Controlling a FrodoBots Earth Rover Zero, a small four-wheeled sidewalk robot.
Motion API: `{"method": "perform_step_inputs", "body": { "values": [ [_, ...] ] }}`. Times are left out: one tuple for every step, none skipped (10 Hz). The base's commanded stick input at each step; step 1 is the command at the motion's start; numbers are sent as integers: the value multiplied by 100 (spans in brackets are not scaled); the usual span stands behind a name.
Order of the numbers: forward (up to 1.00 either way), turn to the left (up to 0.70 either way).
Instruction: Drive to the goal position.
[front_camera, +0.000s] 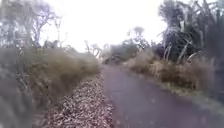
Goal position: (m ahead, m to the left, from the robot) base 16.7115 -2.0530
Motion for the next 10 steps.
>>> {"method": "perform_step_inputs", "body": {
  "values": [
    [70,-33],
    [70,-28],
    [70,-23],
    [70,0],
    [70,0],
    [70,0],
    [70,0],
    [70,0],
    [70,0],
    [70,0]
  ]
}}
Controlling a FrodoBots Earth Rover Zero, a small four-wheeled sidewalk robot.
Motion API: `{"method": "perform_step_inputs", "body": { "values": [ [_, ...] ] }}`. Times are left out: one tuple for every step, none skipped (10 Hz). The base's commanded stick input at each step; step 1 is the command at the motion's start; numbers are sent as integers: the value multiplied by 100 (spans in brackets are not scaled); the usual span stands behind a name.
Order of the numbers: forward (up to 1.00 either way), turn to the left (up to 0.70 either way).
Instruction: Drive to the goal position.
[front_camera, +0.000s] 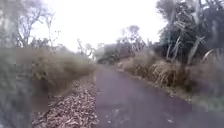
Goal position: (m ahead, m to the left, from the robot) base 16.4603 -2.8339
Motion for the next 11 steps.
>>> {"method": "perform_step_inputs", "body": {
  "values": [
    [70,0],
    [70,0],
    [70,0],
    [70,0],
    [70,0],
    [70,0],
    [70,0],
    [70,-35],
    [70,-35],
    [70,-35],
    [70,-35]
  ]
}}
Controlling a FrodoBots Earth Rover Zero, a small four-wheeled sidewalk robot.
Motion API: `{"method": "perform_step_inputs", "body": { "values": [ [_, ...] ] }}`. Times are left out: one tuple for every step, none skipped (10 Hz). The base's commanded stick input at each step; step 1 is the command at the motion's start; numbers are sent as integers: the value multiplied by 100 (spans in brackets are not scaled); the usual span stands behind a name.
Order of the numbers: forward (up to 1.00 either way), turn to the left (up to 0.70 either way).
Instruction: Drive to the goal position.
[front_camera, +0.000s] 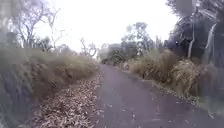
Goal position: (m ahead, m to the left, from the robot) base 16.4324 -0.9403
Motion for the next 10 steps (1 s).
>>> {"method": "perform_step_inputs", "body": {
  "values": [
    [70,-35],
    [70,-35],
    [70,0],
    [70,0],
    [70,0],
    [70,0],
    [70,0],
    [70,0],
    [70,0],
    [70,0]
  ]
}}
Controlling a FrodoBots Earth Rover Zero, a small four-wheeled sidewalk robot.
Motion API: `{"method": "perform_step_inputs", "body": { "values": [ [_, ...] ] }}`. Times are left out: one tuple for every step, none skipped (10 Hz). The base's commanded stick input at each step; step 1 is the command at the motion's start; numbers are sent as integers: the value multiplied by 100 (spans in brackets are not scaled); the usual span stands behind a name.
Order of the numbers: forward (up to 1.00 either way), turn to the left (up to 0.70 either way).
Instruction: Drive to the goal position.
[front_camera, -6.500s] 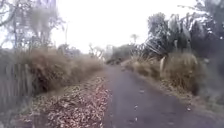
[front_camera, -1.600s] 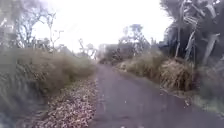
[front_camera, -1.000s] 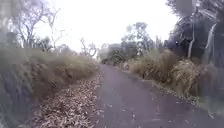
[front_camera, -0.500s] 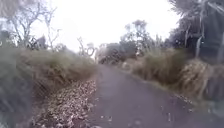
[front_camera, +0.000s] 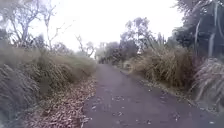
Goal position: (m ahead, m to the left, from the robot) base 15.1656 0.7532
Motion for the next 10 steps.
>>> {"method": "perform_step_inputs", "body": {
  "values": [
    [70,0],
    [70,0],
    [70,0],
    [70,0],
    [70,0],
    [70,0],
    [70,0],
    [70,-9],
    [70,-21],
    [70,-33]
  ]
}}
